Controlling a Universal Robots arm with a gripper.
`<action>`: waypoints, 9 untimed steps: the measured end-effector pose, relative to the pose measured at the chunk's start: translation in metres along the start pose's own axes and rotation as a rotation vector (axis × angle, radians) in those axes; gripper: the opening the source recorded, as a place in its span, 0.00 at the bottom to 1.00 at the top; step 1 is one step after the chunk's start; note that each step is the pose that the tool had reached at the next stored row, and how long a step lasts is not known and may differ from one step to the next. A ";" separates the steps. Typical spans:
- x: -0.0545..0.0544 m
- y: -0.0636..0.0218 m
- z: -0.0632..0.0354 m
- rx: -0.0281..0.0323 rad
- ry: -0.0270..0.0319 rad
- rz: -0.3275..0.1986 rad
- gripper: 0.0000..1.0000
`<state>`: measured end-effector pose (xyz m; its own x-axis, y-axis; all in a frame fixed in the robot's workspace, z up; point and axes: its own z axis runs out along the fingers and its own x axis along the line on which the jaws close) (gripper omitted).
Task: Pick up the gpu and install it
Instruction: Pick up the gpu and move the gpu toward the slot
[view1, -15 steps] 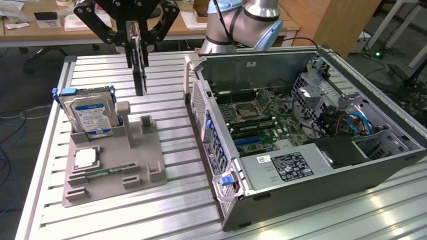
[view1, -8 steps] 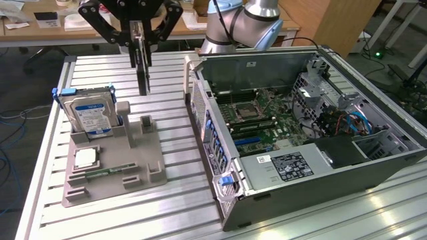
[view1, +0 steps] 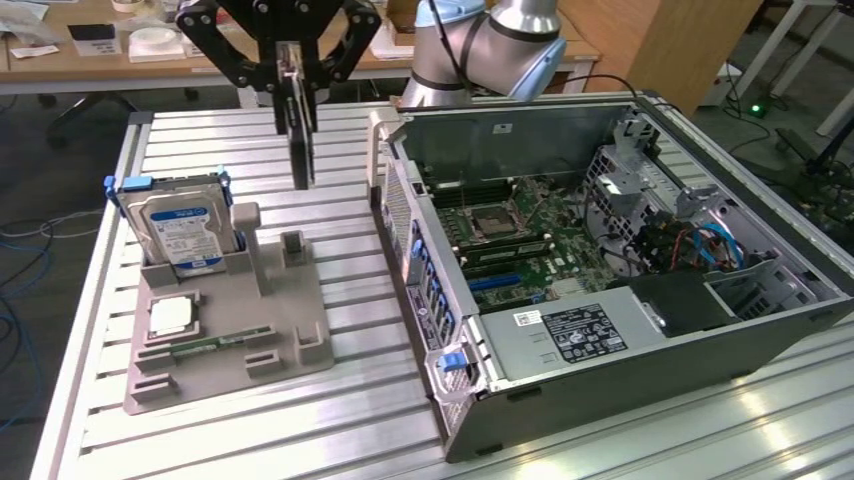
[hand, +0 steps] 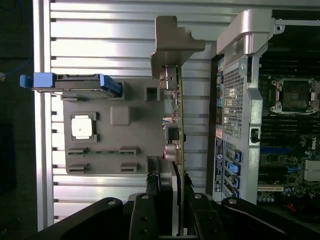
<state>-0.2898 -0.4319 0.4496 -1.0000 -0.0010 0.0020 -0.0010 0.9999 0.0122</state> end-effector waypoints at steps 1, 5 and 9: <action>-0.002 0.0000 0.0000 0.0000 0.0001 0.000 0.28; -0.009 0.0000 0.0000 -0.0001 0.0000 0.000 0.28; -0.015 0.0000 0.0000 0.0000 0.0001 -0.001 0.28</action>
<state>-0.2751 -0.4319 0.4496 -1.0000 -0.0022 0.0020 -0.0022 0.9999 0.0122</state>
